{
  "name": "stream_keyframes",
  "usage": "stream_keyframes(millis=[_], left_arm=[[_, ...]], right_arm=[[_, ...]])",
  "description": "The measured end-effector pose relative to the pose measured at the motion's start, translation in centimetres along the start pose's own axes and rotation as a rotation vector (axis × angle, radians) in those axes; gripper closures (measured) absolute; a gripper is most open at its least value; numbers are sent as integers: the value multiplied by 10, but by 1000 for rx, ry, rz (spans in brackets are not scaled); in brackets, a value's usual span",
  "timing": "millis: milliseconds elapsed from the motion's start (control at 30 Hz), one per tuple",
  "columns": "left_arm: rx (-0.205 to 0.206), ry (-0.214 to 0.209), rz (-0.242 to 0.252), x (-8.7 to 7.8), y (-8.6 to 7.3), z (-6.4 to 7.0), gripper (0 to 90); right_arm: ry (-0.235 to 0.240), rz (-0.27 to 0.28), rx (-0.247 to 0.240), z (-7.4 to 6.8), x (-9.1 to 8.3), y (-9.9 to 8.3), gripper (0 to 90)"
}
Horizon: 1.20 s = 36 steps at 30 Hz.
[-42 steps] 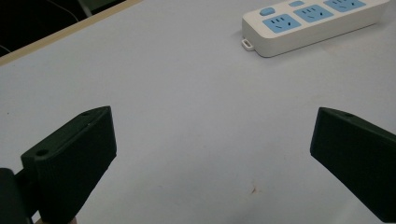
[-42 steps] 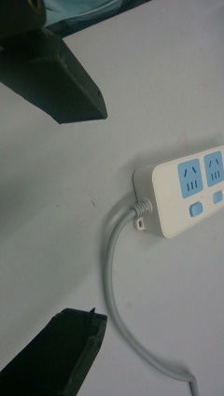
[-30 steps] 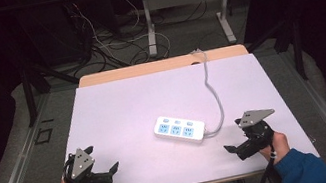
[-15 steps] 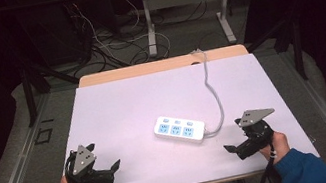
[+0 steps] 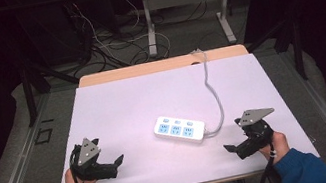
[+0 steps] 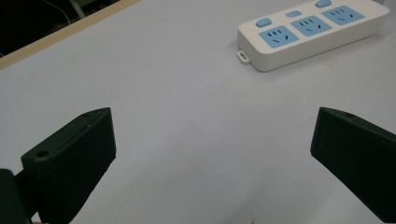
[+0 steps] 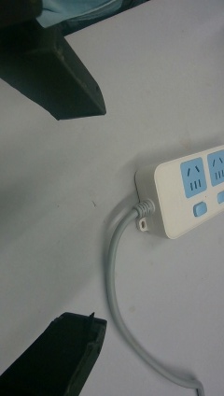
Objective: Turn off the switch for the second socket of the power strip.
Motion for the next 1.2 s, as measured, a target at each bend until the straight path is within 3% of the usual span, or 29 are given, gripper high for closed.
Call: stream_keyframes(millis=[567, 1200], left_arm=[[22, 5, 23, 15, 20, -2, 3], [38, -41, 21, 44, 39, 1, 3]], right_arm=[[-1, 1, -6, 0, 1, 0, 8], [0, 0, -7, 0, 1, 0, 11]])
Point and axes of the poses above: each handheld gripper's, and its own axes: x roughly forward along the jaws, y roughly out of its top, z roughly to its right, the point moved 9 cm from there along x, roughly forward along the jaws, and after that the axes turned 14 degrees about x, right-handed, at the moved point
